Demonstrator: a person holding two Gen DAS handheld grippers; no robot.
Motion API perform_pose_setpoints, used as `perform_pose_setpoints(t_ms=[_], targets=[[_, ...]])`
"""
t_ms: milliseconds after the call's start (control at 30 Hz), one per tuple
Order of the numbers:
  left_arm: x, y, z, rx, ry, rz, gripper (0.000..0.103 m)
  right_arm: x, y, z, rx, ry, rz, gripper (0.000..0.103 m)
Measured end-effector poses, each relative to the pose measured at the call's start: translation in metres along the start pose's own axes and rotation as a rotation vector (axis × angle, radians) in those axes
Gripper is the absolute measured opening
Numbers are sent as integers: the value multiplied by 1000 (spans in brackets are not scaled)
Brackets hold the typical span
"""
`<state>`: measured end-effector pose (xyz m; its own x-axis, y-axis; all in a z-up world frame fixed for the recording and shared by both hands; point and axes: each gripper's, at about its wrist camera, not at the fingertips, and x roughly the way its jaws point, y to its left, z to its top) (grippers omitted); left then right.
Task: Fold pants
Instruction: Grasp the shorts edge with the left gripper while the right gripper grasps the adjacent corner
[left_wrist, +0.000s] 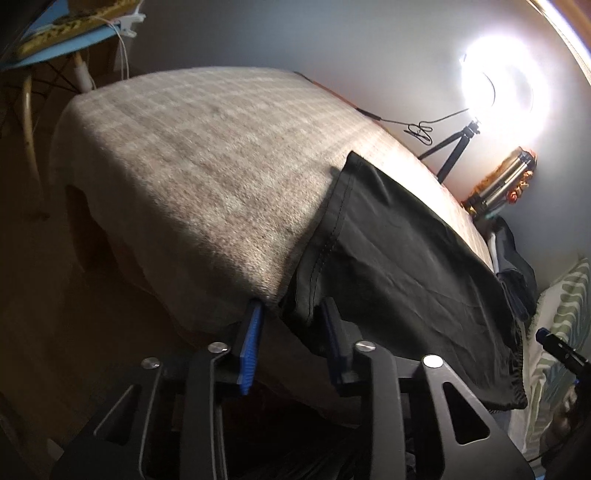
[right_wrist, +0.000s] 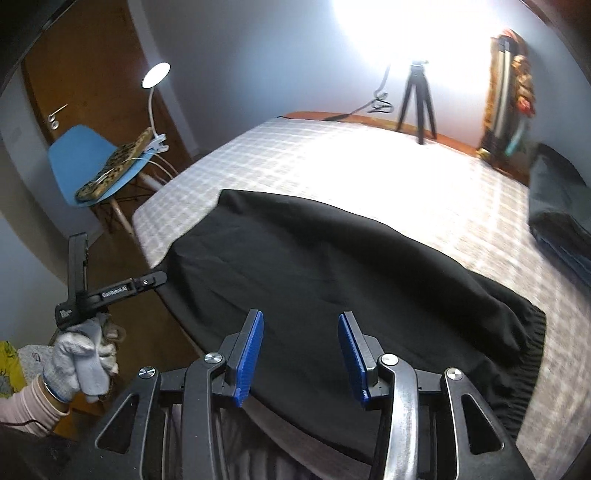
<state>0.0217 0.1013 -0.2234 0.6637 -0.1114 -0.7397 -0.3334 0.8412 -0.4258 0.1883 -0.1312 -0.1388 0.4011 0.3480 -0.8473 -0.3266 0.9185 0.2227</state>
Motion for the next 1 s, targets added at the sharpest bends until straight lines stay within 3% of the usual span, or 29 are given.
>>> perform_pose_setpoints(t_ms=[67, 200, 333, 500, 700, 800, 1000], targets=[[-5, -1, -1, 25, -30, 18, 10, 5, 7, 6, -14, 4, 4, 44], [-6, -10, -2, 101, -51, 17, 5, 14, 16, 14, -24, 15, 26, 44], [-6, -14, -1, 103, -60, -63, 4, 27, 25, 26, -16, 29, 58, 44], [-5, -39, -10, 197, -57, -143, 4, 53, 36, 51, 18, 59, 105, 51], [0, -37, -13, 185, -40, -172, 4, 106, 62, 91, 70, 136, 217, 54], [0, -33, -11, 190, -51, -156, 4, 133, 81, 108, 58, 176, 235, 59], [-1, -31, -12, 207, -52, -173, 4, 185, 121, 123, 17, 298, 234, 58]])
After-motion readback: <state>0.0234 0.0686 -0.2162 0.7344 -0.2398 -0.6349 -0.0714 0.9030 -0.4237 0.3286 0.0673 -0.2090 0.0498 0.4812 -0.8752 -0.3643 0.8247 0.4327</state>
